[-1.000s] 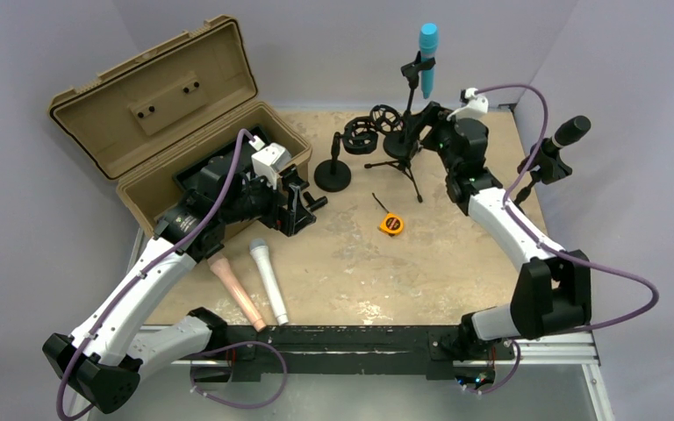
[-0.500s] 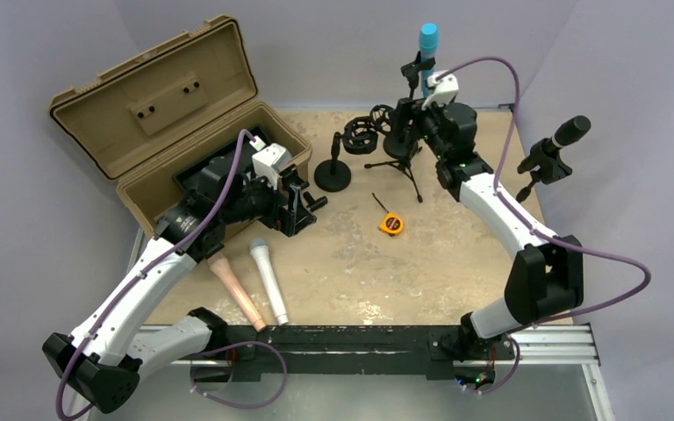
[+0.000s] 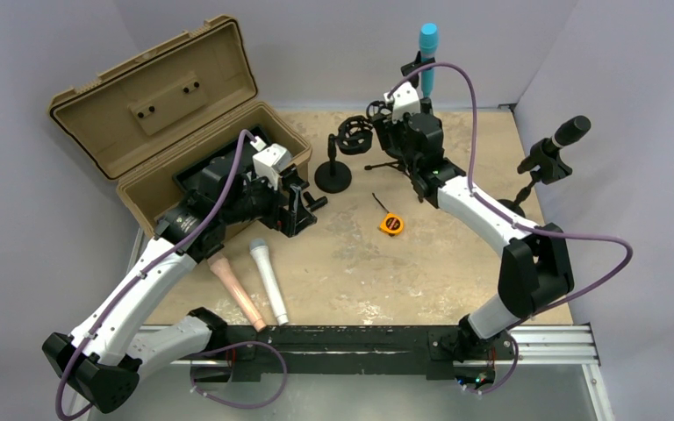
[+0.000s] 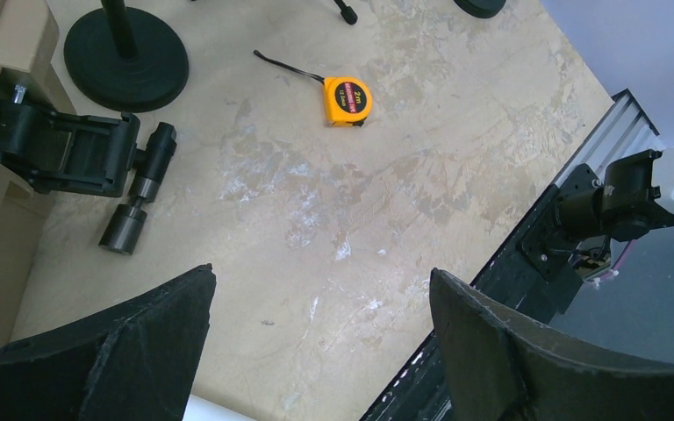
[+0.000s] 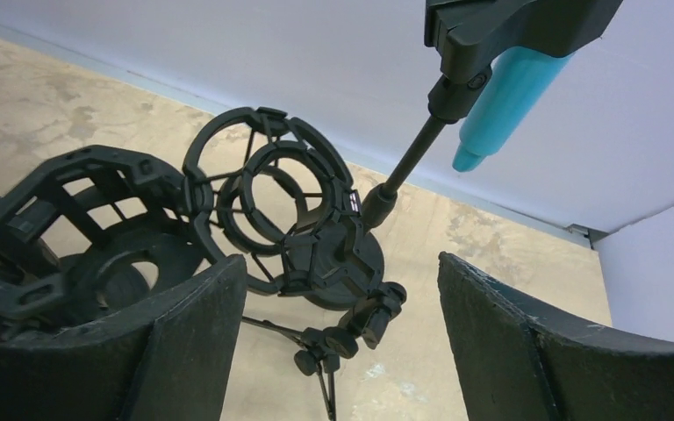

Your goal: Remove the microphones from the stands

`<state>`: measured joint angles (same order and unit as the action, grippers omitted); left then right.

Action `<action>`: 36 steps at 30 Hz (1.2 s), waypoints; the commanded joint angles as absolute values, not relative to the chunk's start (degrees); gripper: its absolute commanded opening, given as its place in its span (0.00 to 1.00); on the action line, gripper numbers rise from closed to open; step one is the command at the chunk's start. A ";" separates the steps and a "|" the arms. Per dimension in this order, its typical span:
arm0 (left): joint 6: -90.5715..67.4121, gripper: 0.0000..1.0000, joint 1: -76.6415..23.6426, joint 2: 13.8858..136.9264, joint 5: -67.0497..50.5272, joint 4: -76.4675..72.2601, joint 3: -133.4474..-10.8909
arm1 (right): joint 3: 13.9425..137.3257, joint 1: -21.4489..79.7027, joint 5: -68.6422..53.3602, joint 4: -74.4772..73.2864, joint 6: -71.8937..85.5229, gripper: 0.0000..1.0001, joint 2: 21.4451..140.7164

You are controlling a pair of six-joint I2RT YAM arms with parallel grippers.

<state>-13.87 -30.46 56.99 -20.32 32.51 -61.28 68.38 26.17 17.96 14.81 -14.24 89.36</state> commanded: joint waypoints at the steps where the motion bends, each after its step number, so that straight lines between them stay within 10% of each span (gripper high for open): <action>1: -12.73 0.89 -30.75 56.58 -20.71 31.79 -63.13 | 70.88 26.08 19.88 15.80 -16.60 0.76 90.72; 22: -12.13 0.89 -30.78 56.75 -19.95 31.52 -62.82 | 79.47 16.22 12.36 12.24 9.27 0.78 82.61; 36: -11.50 0.89 -30.97 55.40 -18.96 30.47 -61.88 | 101.15 13.26 10.69 12.28 -1.43 0.80 96.07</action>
